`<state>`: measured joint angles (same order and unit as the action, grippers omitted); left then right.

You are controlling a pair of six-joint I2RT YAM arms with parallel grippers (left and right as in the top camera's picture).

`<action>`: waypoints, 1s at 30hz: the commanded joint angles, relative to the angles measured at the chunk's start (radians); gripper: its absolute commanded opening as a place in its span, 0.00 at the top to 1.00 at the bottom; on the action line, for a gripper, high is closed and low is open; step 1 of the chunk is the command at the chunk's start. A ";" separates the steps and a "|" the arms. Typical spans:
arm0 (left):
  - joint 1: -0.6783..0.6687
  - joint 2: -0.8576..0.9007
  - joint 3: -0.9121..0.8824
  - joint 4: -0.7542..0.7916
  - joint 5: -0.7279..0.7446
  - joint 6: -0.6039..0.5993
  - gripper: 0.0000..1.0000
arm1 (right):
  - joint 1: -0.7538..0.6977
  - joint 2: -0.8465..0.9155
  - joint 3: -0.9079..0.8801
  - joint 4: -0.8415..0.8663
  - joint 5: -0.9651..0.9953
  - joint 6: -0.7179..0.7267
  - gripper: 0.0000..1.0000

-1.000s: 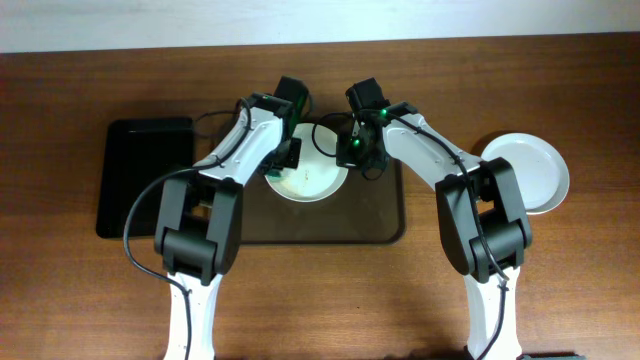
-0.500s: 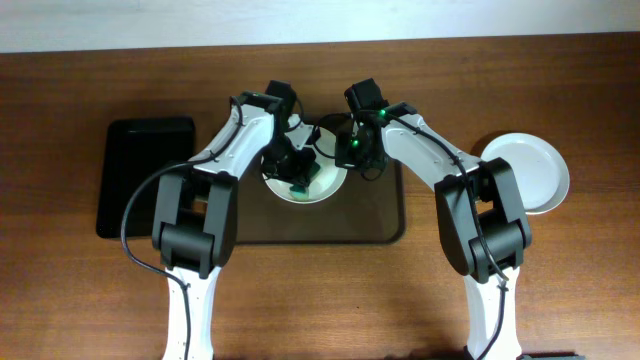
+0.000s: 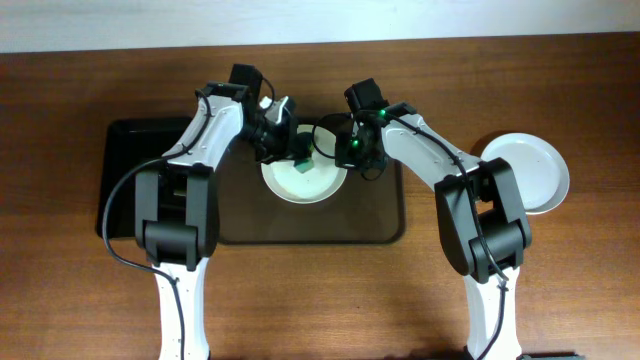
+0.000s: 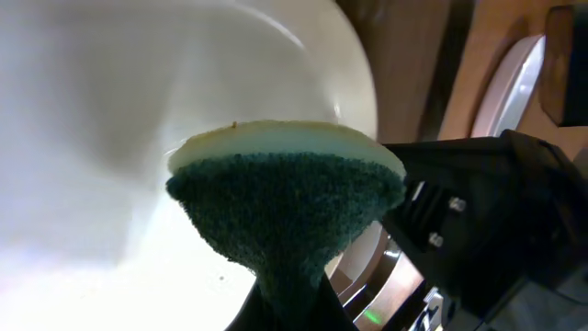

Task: Clean dirty plates on tray and stack at the side
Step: 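Scrub the white plate with the sponge in the left gripper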

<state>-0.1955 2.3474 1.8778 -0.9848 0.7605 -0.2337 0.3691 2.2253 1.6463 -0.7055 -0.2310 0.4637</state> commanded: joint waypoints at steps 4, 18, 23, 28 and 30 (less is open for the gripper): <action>-0.011 0.010 -0.063 0.064 0.032 -0.069 0.99 | -0.003 0.022 -0.010 -0.008 0.040 0.003 0.96; -0.014 0.010 -0.172 -0.023 -0.563 0.056 0.99 | -0.003 0.022 -0.010 -0.008 0.043 0.004 0.96; -0.014 0.010 -0.172 0.116 -0.762 0.014 0.99 | -0.003 0.022 -0.010 -0.008 0.043 0.004 0.96; -0.014 0.009 -0.126 0.224 -0.756 0.011 0.99 | -0.003 0.022 -0.010 -0.009 0.043 0.003 0.96; -0.014 0.008 -0.057 0.143 -0.669 0.012 0.99 | -0.003 0.022 -0.010 -0.009 0.043 0.004 0.96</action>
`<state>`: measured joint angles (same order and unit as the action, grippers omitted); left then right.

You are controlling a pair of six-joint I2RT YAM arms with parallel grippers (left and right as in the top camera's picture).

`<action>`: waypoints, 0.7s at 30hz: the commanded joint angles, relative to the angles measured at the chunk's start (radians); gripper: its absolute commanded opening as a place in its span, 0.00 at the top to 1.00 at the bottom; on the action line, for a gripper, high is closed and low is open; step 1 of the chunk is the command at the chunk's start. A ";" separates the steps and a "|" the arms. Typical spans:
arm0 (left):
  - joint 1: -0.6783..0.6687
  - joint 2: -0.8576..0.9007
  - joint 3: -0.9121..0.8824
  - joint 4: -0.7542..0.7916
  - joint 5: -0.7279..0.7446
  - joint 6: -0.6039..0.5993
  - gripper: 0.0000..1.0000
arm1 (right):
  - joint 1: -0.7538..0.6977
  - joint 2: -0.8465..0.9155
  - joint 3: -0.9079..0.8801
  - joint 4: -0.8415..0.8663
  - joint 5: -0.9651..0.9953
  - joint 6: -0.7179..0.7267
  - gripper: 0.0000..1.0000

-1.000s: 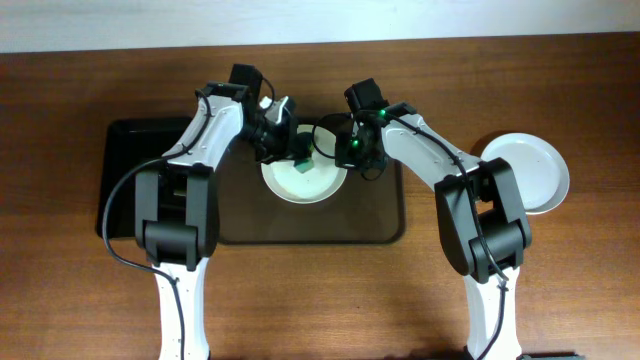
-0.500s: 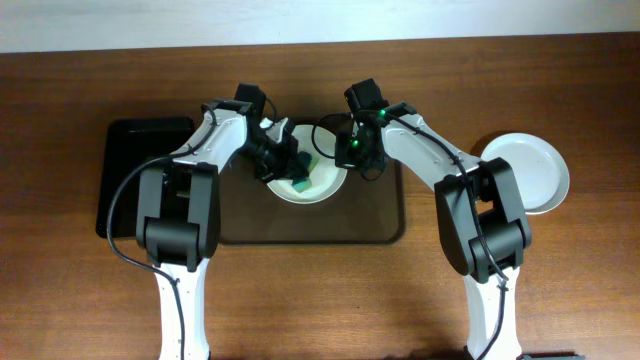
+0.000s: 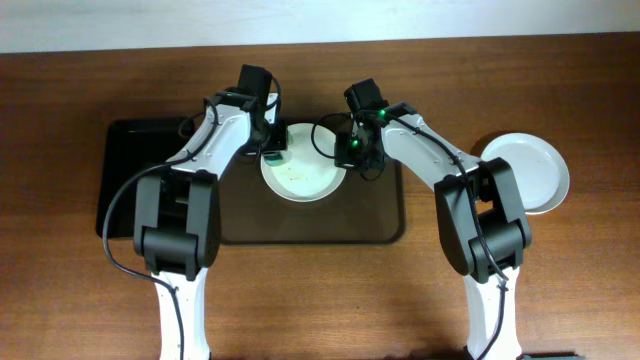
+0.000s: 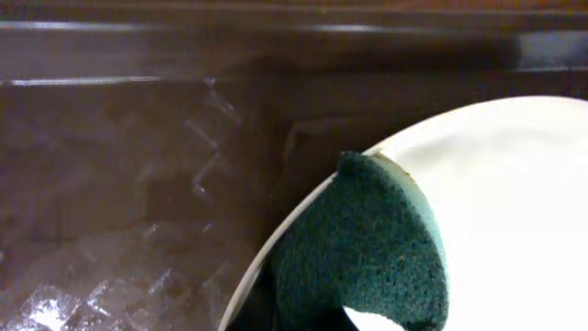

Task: Clean dirty plates on tray and stack at the side
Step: 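Scrub the white plate with the sponge in the left gripper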

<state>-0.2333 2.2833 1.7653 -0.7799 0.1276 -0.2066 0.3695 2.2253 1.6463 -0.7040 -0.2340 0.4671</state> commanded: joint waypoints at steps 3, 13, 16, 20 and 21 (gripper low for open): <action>0.024 0.068 0.136 -0.183 0.087 0.075 0.99 | -0.003 0.022 -0.010 -0.010 0.046 0.000 0.96; -0.111 0.039 0.209 -0.324 -0.365 0.042 0.99 | -0.003 0.022 -0.010 -0.010 0.047 0.000 0.96; -0.148 0.039 0.169 -0.291 -0.380 0.040 0.99 | -0.003 0.022 -0.010 -0.010 0.047 0.000 0.96; -0.179 0.039 0.086 -0.269 -0.371 0.035 0.99 | -0.003 0.022 -0.010 -0.013 0.047 0.000 0.96; -0.178 0.039 0.084 -0.275 -0.342 0.036 0.99 | -0.003 0.022 -0.010 -0.013 0.047 0.000 0.96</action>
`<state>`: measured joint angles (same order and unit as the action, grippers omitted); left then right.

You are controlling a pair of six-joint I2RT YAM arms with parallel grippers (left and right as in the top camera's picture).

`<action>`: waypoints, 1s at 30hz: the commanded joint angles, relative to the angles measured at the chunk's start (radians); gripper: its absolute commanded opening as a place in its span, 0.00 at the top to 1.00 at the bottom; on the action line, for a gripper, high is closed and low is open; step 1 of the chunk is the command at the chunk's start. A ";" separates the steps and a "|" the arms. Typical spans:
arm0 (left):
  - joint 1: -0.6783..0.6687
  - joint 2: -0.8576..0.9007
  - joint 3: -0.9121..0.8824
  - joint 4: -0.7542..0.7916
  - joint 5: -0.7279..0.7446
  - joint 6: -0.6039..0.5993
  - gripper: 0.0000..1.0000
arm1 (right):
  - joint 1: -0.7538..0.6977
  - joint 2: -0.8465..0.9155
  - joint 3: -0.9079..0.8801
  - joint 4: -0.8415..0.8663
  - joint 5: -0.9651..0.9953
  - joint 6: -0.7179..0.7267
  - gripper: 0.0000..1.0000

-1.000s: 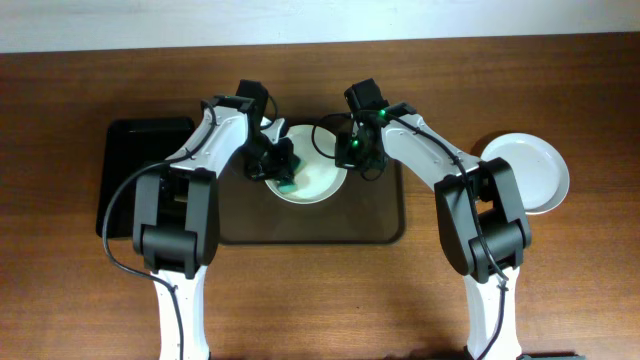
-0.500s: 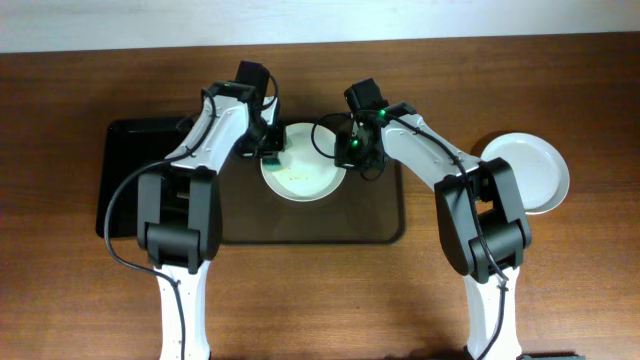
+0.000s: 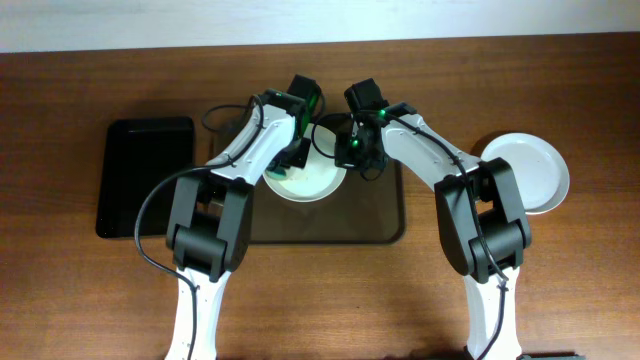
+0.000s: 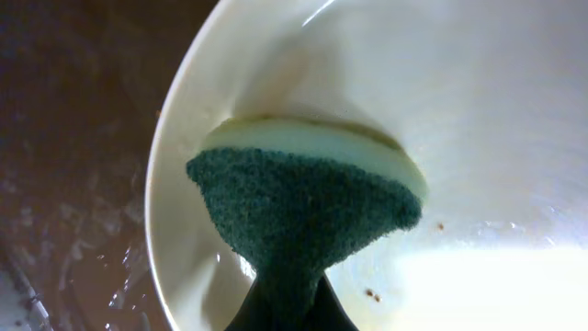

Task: Clean dirty plates on tray and stack at the side
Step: 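Scrub the white plate with the sponge in the left gripper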

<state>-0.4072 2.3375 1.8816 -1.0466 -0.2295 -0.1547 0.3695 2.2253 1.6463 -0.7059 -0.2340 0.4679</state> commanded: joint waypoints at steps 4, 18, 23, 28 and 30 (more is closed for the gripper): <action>-0.003 -0.015 -0.032 -0.037 0.286 -0.015 0.99 | -0.003 0.022 -0.010 -0.011 0.047 -0.001 0.96; 0.053 -0.013 -0.032 0.143 0.366 -0.129 0.99 | -0.003 0.022 -0.010 -0.011 0.046 0.000 0.96; 0.114 -0.013 -0.032 0.149 0.201 -0.160 0.99 | -0.003 0.022 -0.010 -0.011 0.047 -0.001 0.96; 0.145 -0.013 -0.032 -0.002 0.192 -0.159 0.99 | -0.003 0.022 -0.010 -0.011 0.047 0.000 0.96; 0.144 -0.013 -0.032 -0.076 0.199 -0.158 0.99 | -0.003 0.022 -0.010 -0.011 0.046 0.000 0.96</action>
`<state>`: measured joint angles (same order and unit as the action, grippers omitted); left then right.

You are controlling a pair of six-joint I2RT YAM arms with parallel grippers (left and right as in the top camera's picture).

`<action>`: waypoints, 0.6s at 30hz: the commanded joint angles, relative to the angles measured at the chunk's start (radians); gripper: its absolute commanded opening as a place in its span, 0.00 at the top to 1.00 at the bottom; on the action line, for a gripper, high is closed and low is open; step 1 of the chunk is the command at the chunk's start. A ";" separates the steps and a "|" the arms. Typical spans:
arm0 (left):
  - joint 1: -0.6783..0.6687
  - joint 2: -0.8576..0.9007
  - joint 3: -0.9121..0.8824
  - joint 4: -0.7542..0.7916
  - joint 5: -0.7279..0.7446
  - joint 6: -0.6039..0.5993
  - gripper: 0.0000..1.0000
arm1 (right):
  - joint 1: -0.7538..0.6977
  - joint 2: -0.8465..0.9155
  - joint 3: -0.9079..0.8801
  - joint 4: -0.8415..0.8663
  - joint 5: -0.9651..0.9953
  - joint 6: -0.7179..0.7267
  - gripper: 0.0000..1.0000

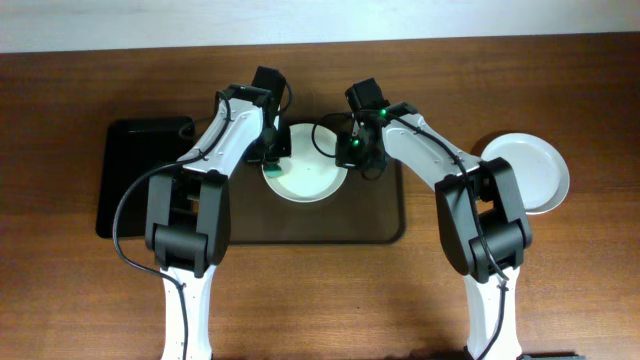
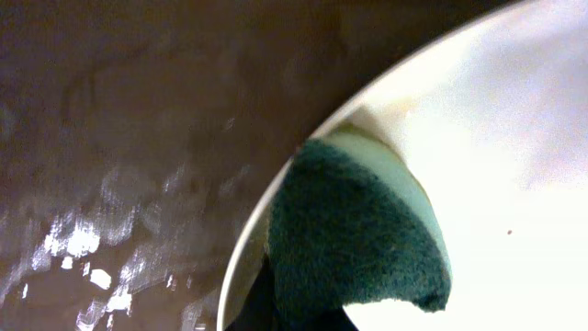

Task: Clean dirty plates on tray and stack at the side
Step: 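Scrub the white plate with the sponge in the left gripper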

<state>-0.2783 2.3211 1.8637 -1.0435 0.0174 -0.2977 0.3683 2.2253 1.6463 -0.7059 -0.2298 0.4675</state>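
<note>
A white plate [image 1: 312,180] lies on the brown tray [image 1: 370,220]. My left gripper [image 1: 272,160] is shut on a green-and-yellow sponge [image 1: 274,170] and presses it on the plate's left rim. In the left wrist view the sponge [image 2: 354,230] straddles the rim, with the white plate [image 2: 505,175] to its right and the wet tray [image 2: 138,138] to its left. A tiny speck shows on the plate. My right gripper [image 1: 348,152] sits at the plate's upper right rim, apparently shut on it; its fingers are hidden under the wrist.
White plates [image 1: 528,172] sit on the table at the right, off the tray. A black tray [image 1: 135,180] lies to the left of the brown one. Both arms reach in from the near side and meet over the tray's far half.
My left gripper has moved with the sponge from inside the plate's left half to its left rim. The right gripper and the plate have stayed where they were.
The sponge was first near the plate's upper middle, then on its left rim, then back inside the plate among small crumbs, and now it is on the left rim again. My right gripper has stayed at the right rim throughout.
</note>
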 commanded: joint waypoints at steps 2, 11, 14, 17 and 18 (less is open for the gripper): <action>0.013 0.003 -0.014 -0.116 0.067 0.065 0.99 | -0.002 0.022 -0.010 -0.011 0.042 0.000 0.96; 0.013 0.005 -0.014 0.078 0.352 0.206 0.99 | -0.002 0.022 -0.010 -0.011 0.042 0.000 0.96; 0.016 0.006 -0.010 0.127 0.127 0.008 0.99 | -0.002 0.022 -0.010 -0.011 0.042 0.000 0.96; 0.056 -0.007 0.051 0.056 0.072 -0.071 0.99 | -0.002 0.022 -0.010 -0.012 0.042 0.000 0.96; 0.076 -0.018 0.087 0.012 0.072 -0.072 0.99 | -0.002 0.022 -0.010 -0.012 0.042 0.000 0.96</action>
<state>-0.2573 2.3211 1.8698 -0.9768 0.1783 -0.2718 0.3737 2.2253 1.6463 -0.7097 -0.2344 0.4637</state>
